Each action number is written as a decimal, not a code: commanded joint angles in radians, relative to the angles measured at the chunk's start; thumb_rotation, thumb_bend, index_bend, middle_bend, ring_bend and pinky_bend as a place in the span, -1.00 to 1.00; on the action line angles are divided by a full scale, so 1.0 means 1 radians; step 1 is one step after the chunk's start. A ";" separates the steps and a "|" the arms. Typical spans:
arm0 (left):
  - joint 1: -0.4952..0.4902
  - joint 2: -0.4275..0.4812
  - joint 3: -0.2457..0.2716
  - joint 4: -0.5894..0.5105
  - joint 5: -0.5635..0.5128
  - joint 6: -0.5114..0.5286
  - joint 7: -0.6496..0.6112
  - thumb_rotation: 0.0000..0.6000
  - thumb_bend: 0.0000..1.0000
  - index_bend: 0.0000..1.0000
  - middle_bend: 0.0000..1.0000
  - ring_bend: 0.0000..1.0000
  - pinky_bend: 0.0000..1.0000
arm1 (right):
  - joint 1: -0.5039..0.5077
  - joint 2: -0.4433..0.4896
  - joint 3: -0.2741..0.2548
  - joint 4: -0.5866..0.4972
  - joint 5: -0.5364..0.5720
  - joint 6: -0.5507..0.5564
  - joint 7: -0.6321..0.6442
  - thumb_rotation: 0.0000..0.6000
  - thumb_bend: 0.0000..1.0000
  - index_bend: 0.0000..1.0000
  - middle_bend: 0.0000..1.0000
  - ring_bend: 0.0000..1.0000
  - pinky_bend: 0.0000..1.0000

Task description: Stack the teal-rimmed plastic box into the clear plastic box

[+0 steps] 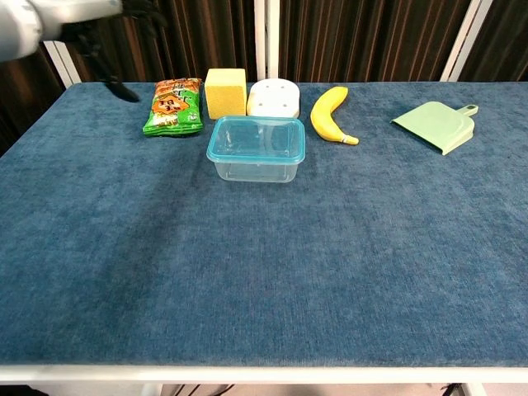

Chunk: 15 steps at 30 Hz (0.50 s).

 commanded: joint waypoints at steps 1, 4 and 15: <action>0.222 0.104 0.080 0.024 0.171 0.194 -0.171 1.00 -0.95 -0.71 -0.69 -0.97 -0.85 | 0.007 0.011 0.002 -0.007 0.010 -0.018 0.002 1.00 -0.85 -1.00 -0.92 -1.00 -1.00; 0.322 0.123 0.112 0.068 0.245 0.278 -0.246 1.00 -0.95 -0.71 -0.69 -0.97 -0.86 | 0.011 0.028 -0.003 -0.028 0.012 -0.035 0.006 1.00 -0.85 -1.00 -0.95 -1.00 -1.00; 0.622 0.159 0.183 -0.018 0.352 0.519 -0.266 1.00 -0.95 -0.71 -0.71 -0.97 -0.88 | -0.016 0.050 -0.033 -0.084 -0.074 0.030 0.052 1.00 -0.85 -1.00 -0.98 -1.00 -1.00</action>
